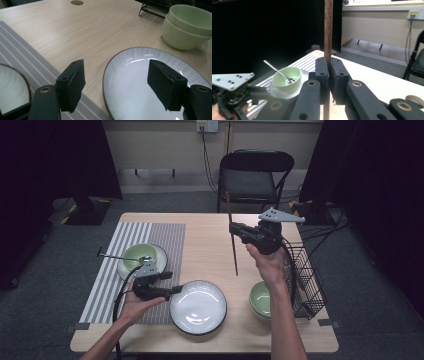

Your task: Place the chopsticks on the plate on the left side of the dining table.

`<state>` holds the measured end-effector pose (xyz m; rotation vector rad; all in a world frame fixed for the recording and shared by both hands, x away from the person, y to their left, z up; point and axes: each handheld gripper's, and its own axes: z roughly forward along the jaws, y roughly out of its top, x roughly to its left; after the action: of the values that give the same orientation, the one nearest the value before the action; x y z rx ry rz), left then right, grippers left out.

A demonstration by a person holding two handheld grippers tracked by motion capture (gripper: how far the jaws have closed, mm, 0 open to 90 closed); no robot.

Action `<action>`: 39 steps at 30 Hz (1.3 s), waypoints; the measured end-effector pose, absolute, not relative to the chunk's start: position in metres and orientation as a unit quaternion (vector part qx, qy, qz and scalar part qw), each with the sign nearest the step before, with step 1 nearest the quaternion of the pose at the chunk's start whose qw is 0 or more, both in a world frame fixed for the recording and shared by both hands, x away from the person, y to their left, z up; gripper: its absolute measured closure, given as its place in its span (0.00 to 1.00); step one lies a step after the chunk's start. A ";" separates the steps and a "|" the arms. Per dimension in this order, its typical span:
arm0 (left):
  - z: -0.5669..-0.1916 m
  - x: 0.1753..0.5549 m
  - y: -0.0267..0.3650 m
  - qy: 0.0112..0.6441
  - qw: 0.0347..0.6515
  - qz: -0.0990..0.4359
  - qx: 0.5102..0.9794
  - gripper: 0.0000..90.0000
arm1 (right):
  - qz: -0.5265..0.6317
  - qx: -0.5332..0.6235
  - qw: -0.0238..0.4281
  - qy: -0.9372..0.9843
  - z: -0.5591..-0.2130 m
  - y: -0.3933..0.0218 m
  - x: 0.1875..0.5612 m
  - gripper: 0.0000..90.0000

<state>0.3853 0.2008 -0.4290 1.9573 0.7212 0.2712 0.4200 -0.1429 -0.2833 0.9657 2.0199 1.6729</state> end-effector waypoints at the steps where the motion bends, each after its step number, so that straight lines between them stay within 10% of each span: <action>1: -0.426 0.386 0.198 0.294 0.498 0.114 0.808 0.32 | 0.593 0.336 0.171 0.712 -0.283 -0.141 0.419 0.95; 39: -0.369 0.399 0.128 0.225 0.585 0.082 0.775 0.49 | 0.623 0.285 0.133 0.716 -0.281 -0.089 0.399 0.95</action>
<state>0.3993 0.1279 -0.3692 1.8072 0.5247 0.1922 0.3993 -0.0886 -0.2809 0.8267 2.0770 1.8083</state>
